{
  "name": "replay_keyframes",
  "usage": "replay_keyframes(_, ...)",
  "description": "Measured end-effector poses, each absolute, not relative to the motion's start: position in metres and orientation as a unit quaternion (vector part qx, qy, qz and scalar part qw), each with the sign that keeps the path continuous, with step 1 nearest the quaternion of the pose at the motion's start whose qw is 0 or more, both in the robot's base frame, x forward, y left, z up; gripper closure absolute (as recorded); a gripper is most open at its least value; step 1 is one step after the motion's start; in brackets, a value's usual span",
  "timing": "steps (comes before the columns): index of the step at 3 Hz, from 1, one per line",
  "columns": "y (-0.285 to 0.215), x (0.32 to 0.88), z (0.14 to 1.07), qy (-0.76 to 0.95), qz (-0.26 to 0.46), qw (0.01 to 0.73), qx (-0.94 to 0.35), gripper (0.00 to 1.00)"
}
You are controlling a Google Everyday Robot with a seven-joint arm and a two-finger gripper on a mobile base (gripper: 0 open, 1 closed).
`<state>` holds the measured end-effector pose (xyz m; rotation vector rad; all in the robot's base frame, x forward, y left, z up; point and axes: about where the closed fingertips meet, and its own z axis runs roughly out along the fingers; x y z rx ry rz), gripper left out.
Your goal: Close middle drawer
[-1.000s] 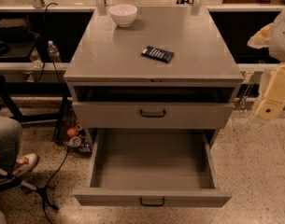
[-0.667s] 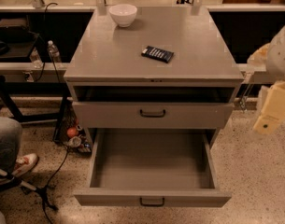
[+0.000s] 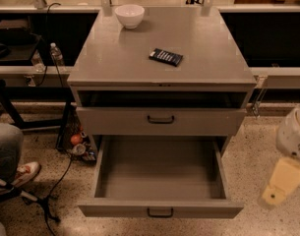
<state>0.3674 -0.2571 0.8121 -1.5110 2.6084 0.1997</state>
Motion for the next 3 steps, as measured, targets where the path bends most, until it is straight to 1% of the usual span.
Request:
replay_keyframes(1,-0.259,0.354,0.793,0.866,0.076,0.04,-0.492,0.0)
replay_keyframes(2,-0.259,0.354,0.793,0.866,0.076,0.04,-0.492,0.0)
replay_keyframes(3,-0.262,0.353,0.766,0.873,0.103,0.032,-0.476,0.0)
